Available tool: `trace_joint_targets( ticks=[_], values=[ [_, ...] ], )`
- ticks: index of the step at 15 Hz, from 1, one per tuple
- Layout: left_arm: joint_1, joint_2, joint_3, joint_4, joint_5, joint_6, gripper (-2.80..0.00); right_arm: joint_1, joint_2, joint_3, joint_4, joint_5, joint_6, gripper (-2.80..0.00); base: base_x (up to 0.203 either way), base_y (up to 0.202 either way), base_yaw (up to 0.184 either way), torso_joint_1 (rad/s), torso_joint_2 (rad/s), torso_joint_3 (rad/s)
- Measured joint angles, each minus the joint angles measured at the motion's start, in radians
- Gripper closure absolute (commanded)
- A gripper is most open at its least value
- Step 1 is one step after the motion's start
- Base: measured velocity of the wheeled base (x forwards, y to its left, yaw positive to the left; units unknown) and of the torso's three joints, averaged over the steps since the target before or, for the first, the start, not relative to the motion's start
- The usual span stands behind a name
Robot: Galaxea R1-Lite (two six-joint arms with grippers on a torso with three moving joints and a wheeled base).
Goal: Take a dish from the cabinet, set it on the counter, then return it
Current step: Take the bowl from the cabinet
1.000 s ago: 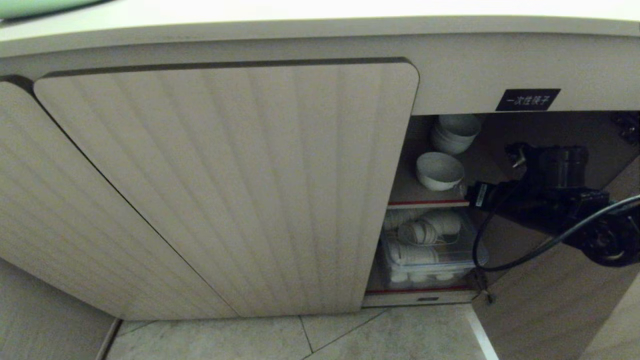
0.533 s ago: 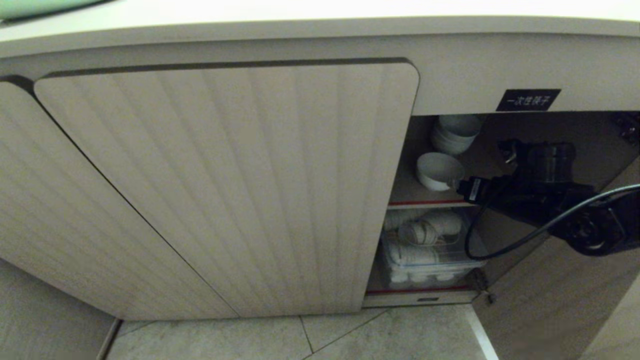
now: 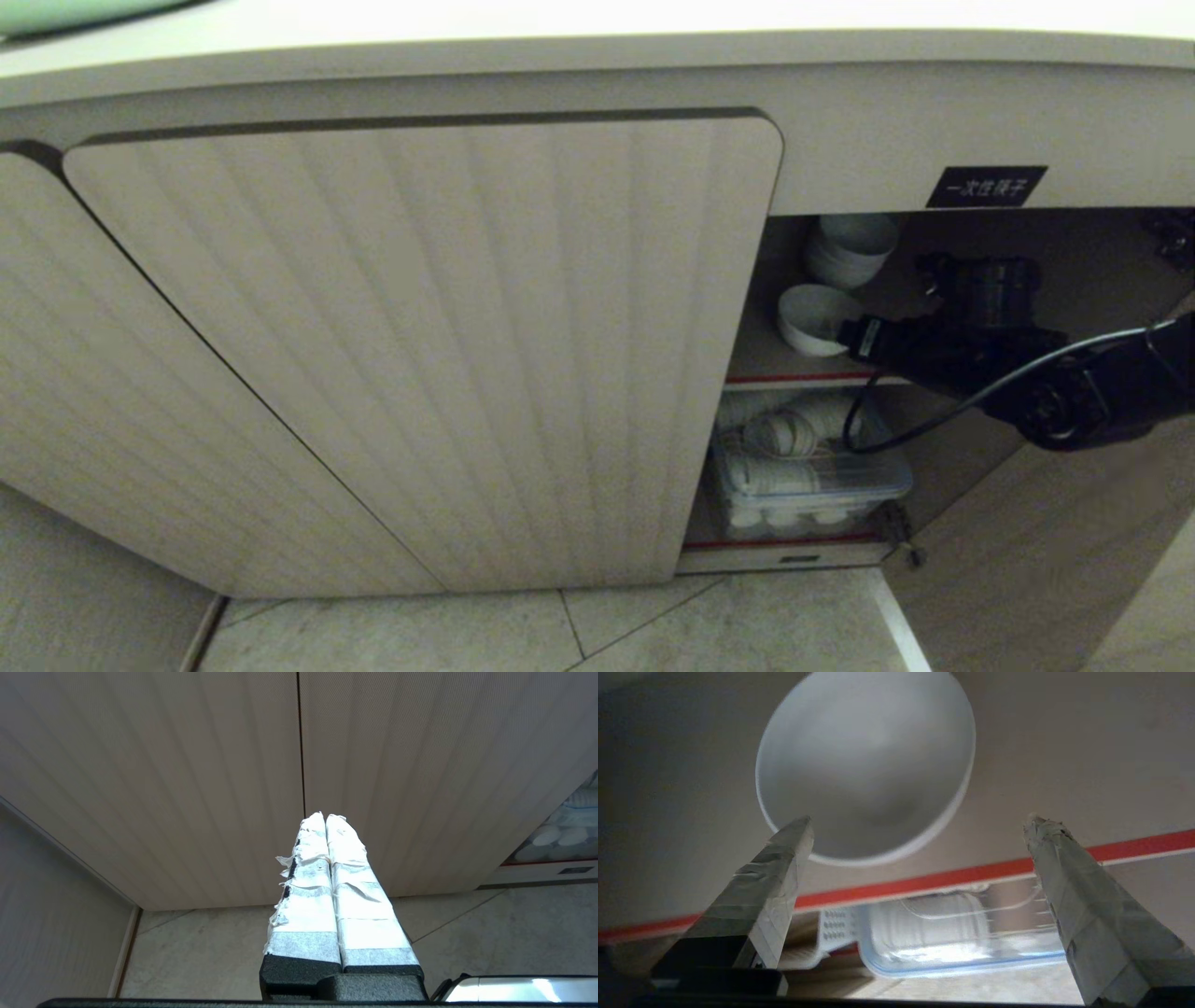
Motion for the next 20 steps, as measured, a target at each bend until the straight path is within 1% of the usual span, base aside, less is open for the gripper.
trace_joint_targets(
  ticks=[4,6,9,13,17,20],
  values=[
    [0.0,0.0,0.0,0.0,0.0,0.001,0.0,-0.012,0.025,-0.041,0.009,0.001,0.016,-2.8,0.0,0.0,0.0,0.0,0.0,0.0],
    [0.0,0.0,0.0,0.0,0.0,0.001,0.0,-0.014,0.036,-0.067,0.036,0.005,0.018,-2.8,0.0,0.0,0.0,0.0,0.0,0.0],
    [0.0,0.0,0.0,0.0,0.0,0.0,0.0,-0.014,0.051,-0.118,0.106,0.019,0.07,-2.8,0.0,0.0,0.0,0.0,0.0,0.0],
    [0.0,0.0,0.0,0.0,0.001,0.0,0.0,-0.013,0.068,-0.138,0.141,0.025,0.089,-2.8,0.0,0.0,0.0,0.0,0.0,0.0],
    [0.0,0.0,0.0,0.0,0.0,0.001,0.0,-0.013,0.074,-0.156,0.191,0.024,0.17,-2.8,0.0,0.0,0.0,0.0,0.0,0.0],
    [0.0,0.0,0.0,0.0,0.0,0.001,0.0,-0.014,0.084,-0.183,0.218,0.024,0.203,-2.8,0.0,0.0,0.0,0.0,0.0,0.0]
  ],
)
